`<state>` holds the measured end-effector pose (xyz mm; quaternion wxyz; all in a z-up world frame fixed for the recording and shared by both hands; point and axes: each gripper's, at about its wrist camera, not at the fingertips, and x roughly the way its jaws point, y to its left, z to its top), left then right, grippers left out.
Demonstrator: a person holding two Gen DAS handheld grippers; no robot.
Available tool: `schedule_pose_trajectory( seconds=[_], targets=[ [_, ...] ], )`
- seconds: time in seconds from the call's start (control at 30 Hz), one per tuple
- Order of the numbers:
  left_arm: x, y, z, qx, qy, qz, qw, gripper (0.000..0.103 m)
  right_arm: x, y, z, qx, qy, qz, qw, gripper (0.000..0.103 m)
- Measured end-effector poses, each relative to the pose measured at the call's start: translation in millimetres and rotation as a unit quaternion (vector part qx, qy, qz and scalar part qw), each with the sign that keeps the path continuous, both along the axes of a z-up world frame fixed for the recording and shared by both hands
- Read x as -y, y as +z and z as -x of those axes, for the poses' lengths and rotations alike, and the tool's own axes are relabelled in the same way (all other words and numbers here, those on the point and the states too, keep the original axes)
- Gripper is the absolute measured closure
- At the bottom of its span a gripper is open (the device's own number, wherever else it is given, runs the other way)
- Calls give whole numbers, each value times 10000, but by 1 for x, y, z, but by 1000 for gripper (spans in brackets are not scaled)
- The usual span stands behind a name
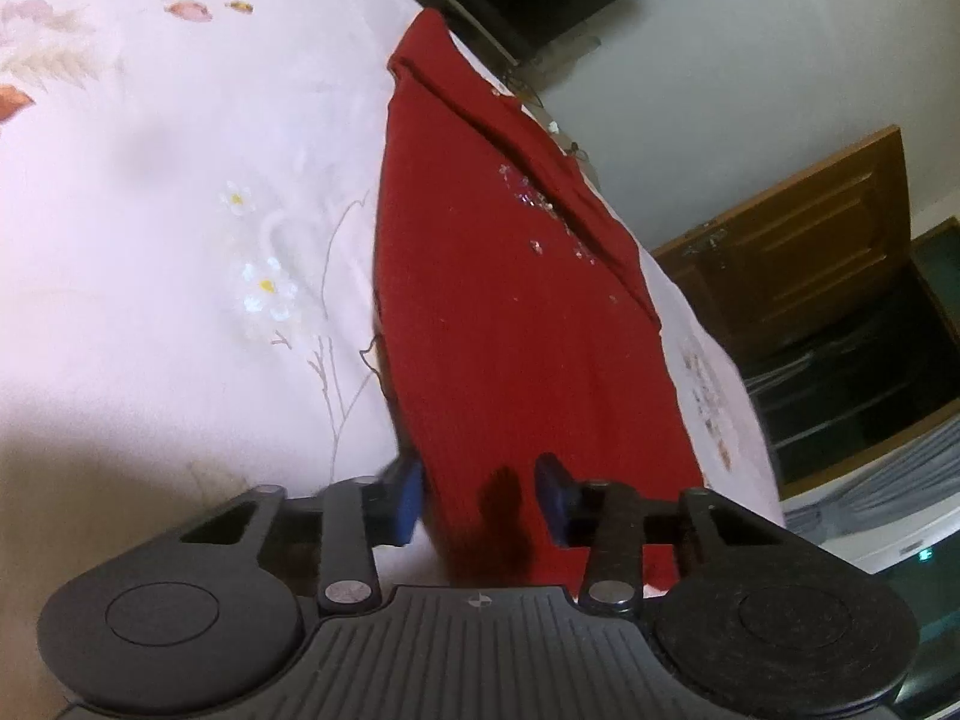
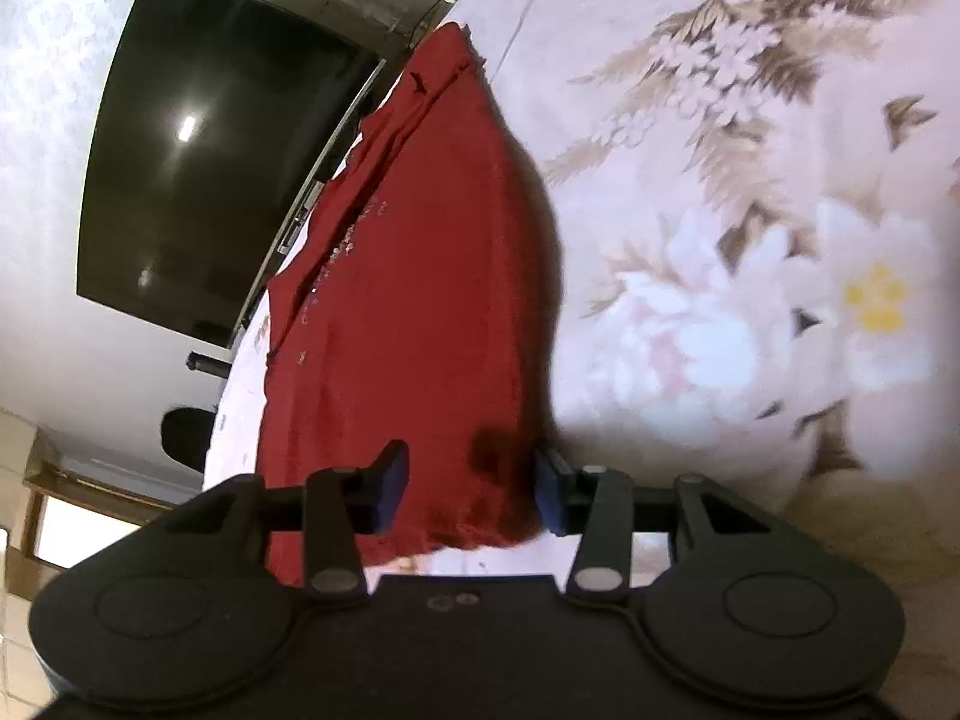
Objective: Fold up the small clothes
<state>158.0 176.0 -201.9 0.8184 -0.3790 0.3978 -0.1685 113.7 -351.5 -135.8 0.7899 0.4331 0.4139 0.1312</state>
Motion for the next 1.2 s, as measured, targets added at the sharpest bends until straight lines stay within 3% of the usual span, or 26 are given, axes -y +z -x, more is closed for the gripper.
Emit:
schedule_pose_trajectory(
  seconds=[0.03, 0.17, 0.33, 0.37, 0.43, 0.63, 0.73, 0.8, 0.87, 0.93, 1.2],
  targets=[
    [-1, -3, -2, -29, 3, 76, 10000, 69, -4, 0, -4, 28, 29, -58, 10000, 60],
    [2, -8, 0, -38, 0, 260, 9997, 73, -14, -7, -10, -16, 143, -73, 9999, 84],
    [19, -1, -13, 81, -160, -108, 9998, 73, -22, -8, -15, -9, 133, -34, 9999, 93],
    [22, 1, -14, 128, -158, -203, 9996, 77, -24, -7, -16, -2, 144, 58, 9999, 97],
    [28, 5, -18, 153, -92, -551, 9983, 100, -29, -3, -18, 57, 215, 321, 9992, 97],
    [11, 28, 9, 780, 92, -288, 9965, 101, -32, 48, -4, 851, 387, 1029, 9903, 98],
    [3, 22, 19, 679, 142, -369, 9969, 101, -32, 65, 8, 1207, 473, 1199, 9843, 98],
    [2, 1, 24, 391, 143, -620, 9972, 101, -29, 55, 9, 1131, 470, 1290, 9841, 98],
    [-2, -6, 29, 495, 294, -391, 9976, 101, -31, 23, -1, 507, 529, 1619, 9841, 101],
    [-1, 0, 29, 462, 330, -476, 9973, 101, -19, 9, 4, 437, 386, 1383, 9887, 100],
    [-1, 12, 43, 642, 563, -307, 9959, 101, -30, 33, 10, 613, 353, 1654, 9837, 98]
  ],
)
